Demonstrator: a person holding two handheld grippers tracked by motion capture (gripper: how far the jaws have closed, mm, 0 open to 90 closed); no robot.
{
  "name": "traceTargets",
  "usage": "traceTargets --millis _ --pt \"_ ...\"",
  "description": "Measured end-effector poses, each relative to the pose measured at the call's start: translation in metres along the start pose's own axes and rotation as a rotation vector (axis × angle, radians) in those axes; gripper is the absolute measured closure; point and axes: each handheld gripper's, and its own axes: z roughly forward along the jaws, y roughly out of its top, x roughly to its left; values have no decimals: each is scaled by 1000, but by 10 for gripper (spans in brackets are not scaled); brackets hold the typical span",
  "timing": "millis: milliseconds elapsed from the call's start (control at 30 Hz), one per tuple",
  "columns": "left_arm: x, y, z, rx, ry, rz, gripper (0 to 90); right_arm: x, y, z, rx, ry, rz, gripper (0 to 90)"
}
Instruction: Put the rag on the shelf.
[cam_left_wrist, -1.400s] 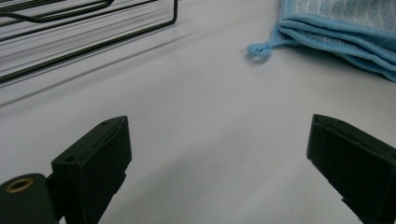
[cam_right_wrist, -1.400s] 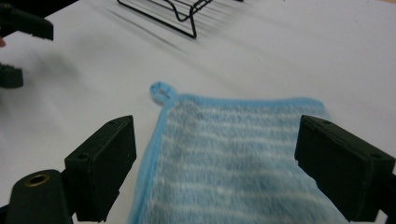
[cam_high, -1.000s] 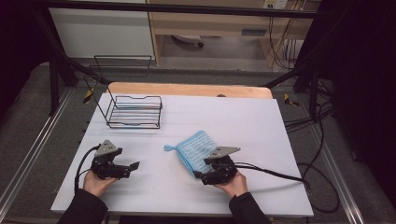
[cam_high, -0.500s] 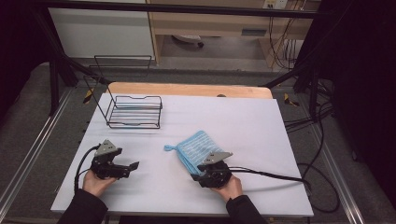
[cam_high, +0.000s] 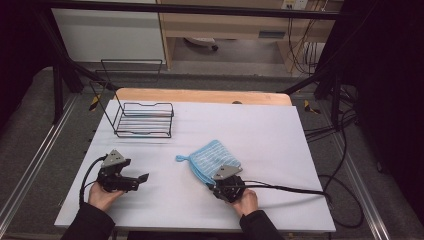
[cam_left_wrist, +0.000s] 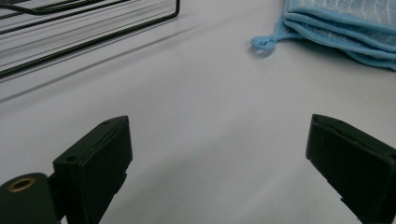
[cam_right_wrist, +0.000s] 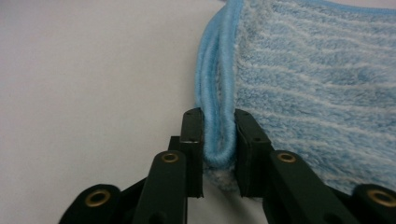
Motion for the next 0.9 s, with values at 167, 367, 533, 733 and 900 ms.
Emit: traceTargets --millis 167,367,533,733,900 --pt "0 0 -1 -3 1 0 71 -4 4 -1 15 13 35 812" --pt "1 0 -1 0 2 -2 71 -5 10 -7 -29 72 129 817" --pt "1 0 0 -1 5 -2 71 -1 15 -6 -47 82 182 817" --pt "1 0 0 2 7 -3 71 14 27 0 -63 114 238 816" --pt "2 0 -1 -1 7 -5 71 28 40 11 -82 135 290 814"
